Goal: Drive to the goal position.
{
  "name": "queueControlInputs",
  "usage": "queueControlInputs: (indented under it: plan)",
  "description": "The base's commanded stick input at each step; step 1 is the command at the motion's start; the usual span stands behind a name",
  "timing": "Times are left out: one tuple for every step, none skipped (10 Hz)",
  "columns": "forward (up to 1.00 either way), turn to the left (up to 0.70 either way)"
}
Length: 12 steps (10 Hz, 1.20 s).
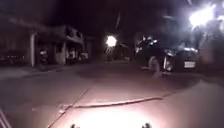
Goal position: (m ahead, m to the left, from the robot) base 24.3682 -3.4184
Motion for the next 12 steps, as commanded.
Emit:
queueControlInputs:
  plan:
    - [0.85,0.00]
    - [0.85,0.00]
    - [0.85,0.00]
    - [0.85,0.00]
    - [0.85,0.00]
    - [0.85,0.00]
    - [0.85,0.00]
    - [0.85,0.00]
    - [0.85,0.00]
    - [0.85,0.00]
    - [0.85,0.00]
    - [0.85,0.00]
